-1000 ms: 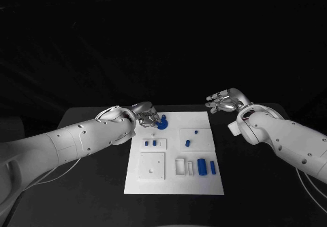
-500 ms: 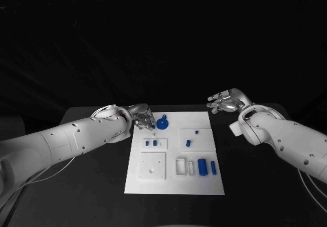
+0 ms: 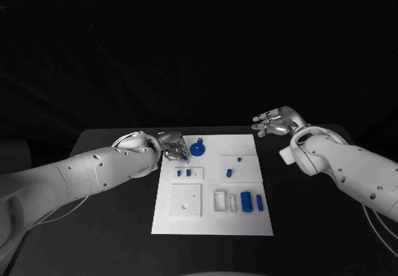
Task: Assemble the parts on the task board
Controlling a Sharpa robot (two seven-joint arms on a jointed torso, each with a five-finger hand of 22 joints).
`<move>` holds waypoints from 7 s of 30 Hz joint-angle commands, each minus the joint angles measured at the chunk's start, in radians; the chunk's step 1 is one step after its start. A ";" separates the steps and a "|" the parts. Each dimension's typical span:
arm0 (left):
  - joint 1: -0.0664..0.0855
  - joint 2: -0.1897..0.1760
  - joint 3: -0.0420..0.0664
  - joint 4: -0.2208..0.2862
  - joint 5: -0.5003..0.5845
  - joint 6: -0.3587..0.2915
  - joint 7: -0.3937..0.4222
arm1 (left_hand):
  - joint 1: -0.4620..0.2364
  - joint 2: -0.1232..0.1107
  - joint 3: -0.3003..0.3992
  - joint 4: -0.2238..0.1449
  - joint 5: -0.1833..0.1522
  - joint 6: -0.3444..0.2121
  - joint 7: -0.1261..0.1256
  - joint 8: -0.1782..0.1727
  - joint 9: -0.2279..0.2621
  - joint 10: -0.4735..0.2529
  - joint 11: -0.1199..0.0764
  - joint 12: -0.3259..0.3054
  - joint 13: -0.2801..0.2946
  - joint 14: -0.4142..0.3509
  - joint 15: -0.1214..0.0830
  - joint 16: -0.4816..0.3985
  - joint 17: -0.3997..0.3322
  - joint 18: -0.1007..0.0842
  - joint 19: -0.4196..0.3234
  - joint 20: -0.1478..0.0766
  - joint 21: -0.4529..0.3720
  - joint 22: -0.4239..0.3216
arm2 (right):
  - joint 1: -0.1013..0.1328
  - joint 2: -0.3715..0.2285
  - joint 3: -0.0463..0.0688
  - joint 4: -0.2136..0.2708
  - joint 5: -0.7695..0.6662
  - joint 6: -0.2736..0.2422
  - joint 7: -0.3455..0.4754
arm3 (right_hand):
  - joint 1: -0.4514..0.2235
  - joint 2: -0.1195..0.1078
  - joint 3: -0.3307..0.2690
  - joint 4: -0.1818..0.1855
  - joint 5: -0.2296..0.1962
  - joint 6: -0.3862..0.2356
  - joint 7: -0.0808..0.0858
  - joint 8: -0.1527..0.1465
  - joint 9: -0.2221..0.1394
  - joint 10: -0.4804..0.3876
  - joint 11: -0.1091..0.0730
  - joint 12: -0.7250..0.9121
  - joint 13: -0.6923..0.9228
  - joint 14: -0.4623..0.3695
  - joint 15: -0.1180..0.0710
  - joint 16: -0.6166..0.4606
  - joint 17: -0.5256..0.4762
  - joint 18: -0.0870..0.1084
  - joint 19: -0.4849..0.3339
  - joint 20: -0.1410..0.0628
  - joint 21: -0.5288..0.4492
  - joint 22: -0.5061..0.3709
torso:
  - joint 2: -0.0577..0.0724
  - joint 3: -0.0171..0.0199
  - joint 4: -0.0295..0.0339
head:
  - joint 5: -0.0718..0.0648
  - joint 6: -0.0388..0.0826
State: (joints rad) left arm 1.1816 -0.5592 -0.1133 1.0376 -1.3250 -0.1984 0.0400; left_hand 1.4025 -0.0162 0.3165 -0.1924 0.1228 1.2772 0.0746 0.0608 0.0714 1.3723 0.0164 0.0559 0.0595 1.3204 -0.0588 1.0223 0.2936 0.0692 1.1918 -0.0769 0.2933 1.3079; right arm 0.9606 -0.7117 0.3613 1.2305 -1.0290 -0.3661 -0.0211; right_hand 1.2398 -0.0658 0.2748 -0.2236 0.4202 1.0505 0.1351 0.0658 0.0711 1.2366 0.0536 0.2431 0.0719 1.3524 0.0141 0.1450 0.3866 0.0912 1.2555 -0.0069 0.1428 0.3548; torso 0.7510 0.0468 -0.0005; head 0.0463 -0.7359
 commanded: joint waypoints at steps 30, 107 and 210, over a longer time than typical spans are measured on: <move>-0.016 0.015 -0.005 -0.017 -0.040 0.020 0.009 | -0.003 0.004 0.003 -0.004 0.003 0.010 0.003 0.003 0.000 0.006 0.001 0.004 0.001 -0.007 0.000 -0.005 0.002 0.006 -0.011 -0.001 0.007 0.021 | 0.000 0.002 0.001 0.000 -0.001 0.015 0.006 | 0.005 0.004 -0.001 -0.008 0.005 -0.003 0.000 -0.003 -0.001 0.000 0.004 -0.007 -0.001 -0.002 0.003 -0.004 -0.003 -0.010 -0.011 0.002 0.014 -0.004 | 0.000 0.0003 0.0003 | 0.003 -0.004; -0.016 0.052 -0.032 -0.048 -0.039 0.067 -0.034 | 0.025 0.014 -0.019 -0.027 0.005 -0.070 0.023 0.002 -0.003 -0.050 0.024 0.004 0.001 -0.037 0.016 -0.004 0.001 0.018 -0.052 0.014 0.048 0.024 | -0.001 0.008 0.001 -0.007 -0.001 0.020 0.008 | 0.003 0.006 0.000 -0.011 0.006 -0.001 -0.001 -0.003 -0.001 0.000 0.004 -0.007 -0.001 -0.004 0.003 -0.004 -0.005 -0.009 -0.018 0.002 0.032 -0.021 | 0.000 -0.0001 0.0003 | -0.001 -0.011; 0.041 -0.158 0.060 0.250 0.876 -0.192 0.269 | -0.046 -0.027 0.018 0.027 0.028 -0.220 0.069 0.011 -0.008 -0.289 0.122 0.004 -0.001 -0.126 0.163 -0.960 -0.221 0.005 -0.209 0.160 -0.225 -0.694 | -0.025 0.133 -0.202 -0.019 -0.872 0.107 -0.266 | 0.048 -0.101 0.388 0.027 -0.323 0.173 -0.042 0.002 0.003 0.075 -0.012 -0.182 -0.010 0.114 -0.070 0.468 0.409 0.044 0.123 -0.068 0.385 0.429 | -0.002 -0.0021 0.0001 | -0.029 0.023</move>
State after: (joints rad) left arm 1.2210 -0.7196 -0.0542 1.2861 -0.4544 -0.3868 0.2938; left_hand 1.3525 -0.0498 0.3387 -0.1647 0.1501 1.0569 0.1406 0.0668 0.0640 1.0896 0.1377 0.0627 0.0581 1.2021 0.1055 0.0655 0.0724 0.0695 0.9813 0.0804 0.0636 0.6159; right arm 0.9418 -0.5800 0.1634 1.2134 -1.8835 -0.2760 -0.2804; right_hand 1.2885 -0.1743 0.6599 -0.1945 0.1007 1.2186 0.0936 0.0655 0.0732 1.3026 0.0433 0.0589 0.0583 1.4666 -0.0502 0.6079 0.7949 0.1388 1.3779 -0.0677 0.5238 0.7813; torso 0.7494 0.0453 -0.0004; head 0.0177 -0.7125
